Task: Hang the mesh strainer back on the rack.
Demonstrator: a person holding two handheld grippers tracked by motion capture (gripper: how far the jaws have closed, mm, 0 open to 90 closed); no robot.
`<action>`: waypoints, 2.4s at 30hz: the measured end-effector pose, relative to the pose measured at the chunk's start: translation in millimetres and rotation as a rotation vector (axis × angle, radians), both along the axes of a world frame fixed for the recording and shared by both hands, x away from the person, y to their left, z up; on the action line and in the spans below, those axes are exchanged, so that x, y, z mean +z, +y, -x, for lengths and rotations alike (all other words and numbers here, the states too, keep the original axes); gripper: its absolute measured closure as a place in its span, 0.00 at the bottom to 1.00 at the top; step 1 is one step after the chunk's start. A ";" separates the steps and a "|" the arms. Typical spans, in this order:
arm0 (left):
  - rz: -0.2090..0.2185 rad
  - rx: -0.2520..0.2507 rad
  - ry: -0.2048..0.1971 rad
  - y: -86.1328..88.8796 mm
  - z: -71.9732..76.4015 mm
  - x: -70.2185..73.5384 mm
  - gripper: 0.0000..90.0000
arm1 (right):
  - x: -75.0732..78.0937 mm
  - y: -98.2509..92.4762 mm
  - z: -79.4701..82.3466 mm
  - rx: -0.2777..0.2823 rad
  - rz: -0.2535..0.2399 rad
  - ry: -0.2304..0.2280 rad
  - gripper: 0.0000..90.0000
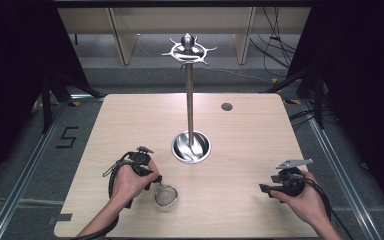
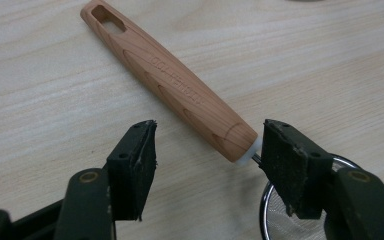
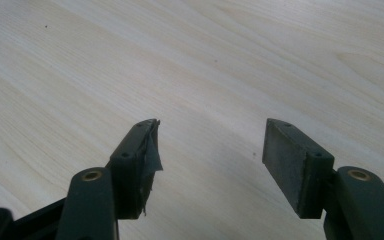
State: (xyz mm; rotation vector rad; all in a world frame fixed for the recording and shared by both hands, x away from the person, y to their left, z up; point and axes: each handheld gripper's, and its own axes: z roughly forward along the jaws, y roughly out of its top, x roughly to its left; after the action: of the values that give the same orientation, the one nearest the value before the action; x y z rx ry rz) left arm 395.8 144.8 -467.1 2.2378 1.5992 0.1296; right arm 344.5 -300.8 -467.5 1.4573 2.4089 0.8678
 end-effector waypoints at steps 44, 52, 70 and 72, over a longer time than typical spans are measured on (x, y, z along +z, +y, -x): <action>-0.067 0.007 0.061 -1.4 -16.8 -12.3 0.72 | -9.8 1.5 -1.7 -0.013 -0.042 0.015 0.44; -0.069 0.010 0.036 -0.2 -17.5 -16.4 0.68 | -9.7 -0.2 -2.7 0.008 -0.033 0.020 0.44; -0.081 -0.012 0.041 -2.7 -15.9 -15.6 0.75 | -7.0 0.0 -1.4 0.020 -0.015 0.058 0.44; -0.089 -0.013 0.039 -4.0 -14.8 -15.3 0.75 | -6.6 0.3 -0.8 0.009 -0.017 0.067 0.44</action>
State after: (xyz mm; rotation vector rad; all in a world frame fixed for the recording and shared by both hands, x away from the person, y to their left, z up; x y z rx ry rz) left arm 410.7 140.8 -482.4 2.3312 1.6284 0.1581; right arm 345.3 -300.5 -474.1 1.5055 2.4641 0.8567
